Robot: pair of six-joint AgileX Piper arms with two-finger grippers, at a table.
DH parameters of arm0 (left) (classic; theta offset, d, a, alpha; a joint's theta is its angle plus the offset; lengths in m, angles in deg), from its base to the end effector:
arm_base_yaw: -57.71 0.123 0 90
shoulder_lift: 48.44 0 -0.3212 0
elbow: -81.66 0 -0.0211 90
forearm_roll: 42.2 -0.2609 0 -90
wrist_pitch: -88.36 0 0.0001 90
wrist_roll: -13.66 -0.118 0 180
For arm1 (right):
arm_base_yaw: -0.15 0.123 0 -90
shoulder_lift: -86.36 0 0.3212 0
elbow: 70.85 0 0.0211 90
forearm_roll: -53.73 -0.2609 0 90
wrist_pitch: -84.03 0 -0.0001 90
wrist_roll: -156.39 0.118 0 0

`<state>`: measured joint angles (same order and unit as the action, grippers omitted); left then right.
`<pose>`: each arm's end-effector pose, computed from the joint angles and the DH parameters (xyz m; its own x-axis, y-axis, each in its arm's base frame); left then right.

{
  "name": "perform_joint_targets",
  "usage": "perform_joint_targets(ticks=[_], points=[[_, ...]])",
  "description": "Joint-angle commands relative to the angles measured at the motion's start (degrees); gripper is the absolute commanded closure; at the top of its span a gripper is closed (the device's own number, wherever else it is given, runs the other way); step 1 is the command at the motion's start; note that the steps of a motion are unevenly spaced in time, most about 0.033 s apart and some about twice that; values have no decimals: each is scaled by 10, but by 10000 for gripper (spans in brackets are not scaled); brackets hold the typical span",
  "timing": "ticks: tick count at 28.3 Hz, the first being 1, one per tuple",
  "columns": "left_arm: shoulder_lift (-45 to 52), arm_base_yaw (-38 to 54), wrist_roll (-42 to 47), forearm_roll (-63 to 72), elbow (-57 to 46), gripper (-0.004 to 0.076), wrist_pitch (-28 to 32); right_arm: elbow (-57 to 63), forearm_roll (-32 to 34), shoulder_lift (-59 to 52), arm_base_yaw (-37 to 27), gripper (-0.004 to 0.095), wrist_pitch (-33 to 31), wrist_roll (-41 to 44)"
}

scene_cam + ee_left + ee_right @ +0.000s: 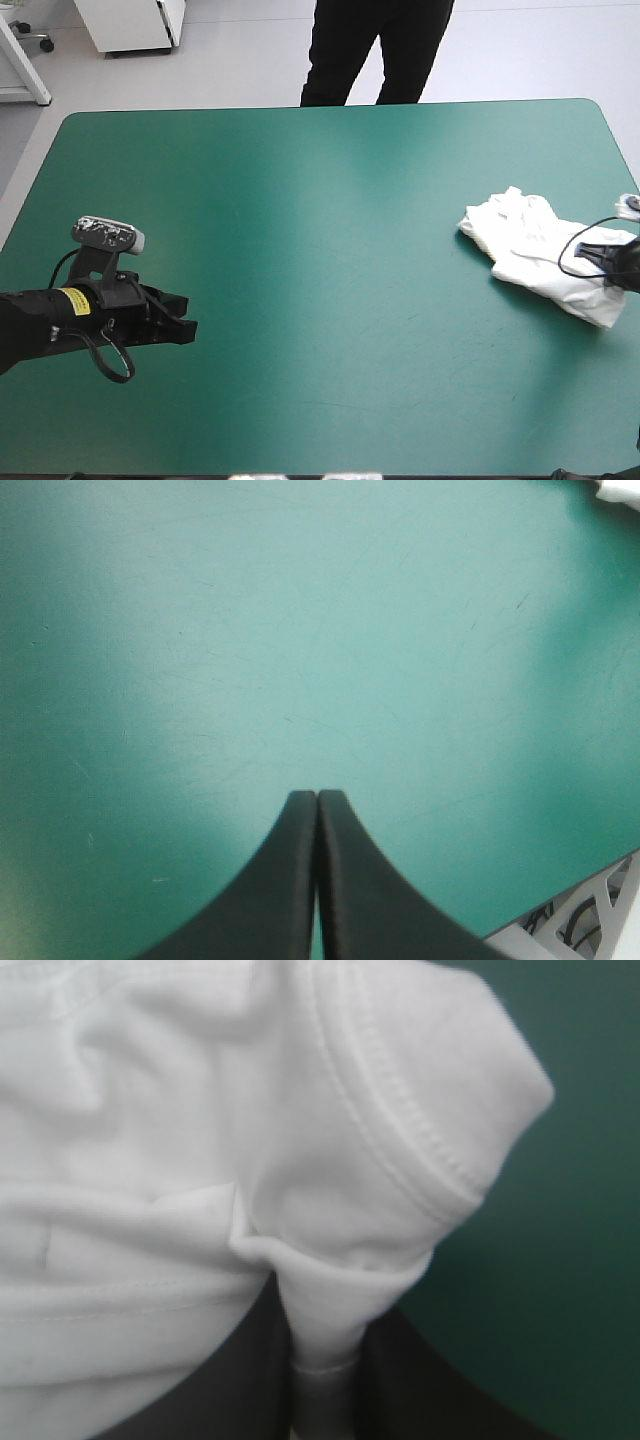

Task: Fold the cloth

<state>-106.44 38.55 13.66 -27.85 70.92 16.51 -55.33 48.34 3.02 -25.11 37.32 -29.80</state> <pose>0.1220 -0.0718 0.4217 -0.7585 0.1818 -0.6258 0.4029 0.8856 -0.2310 0.3013 -0.1332 0.2533 -0.8597 0.3577 -0.3646 0.3664 0.9292 0.0479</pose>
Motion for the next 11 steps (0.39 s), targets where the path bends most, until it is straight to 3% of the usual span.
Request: perform_joint_targets(ticks=[1, 6, 7, 8, 11], points=[[3, -1, 0, 15, 14, 733, 13, -12, -24, -41, -50, 925, 9, -10], [3, -1, 0, 14, 14, 733, 14, -12, -30, -41, -56, 919, 4, -10], [3, -1, 0, 14, 14, 733, 15, -12, -25, -41, -56, 881, 6, -10], [3, -1, 0, 14, 14, 733, 16, -12, -24, -41, -56, 823, 6, -11], [3, -1, 0, 14, 14, 733, 15, -12, -26, -41, -56, 487, 1, -11]])
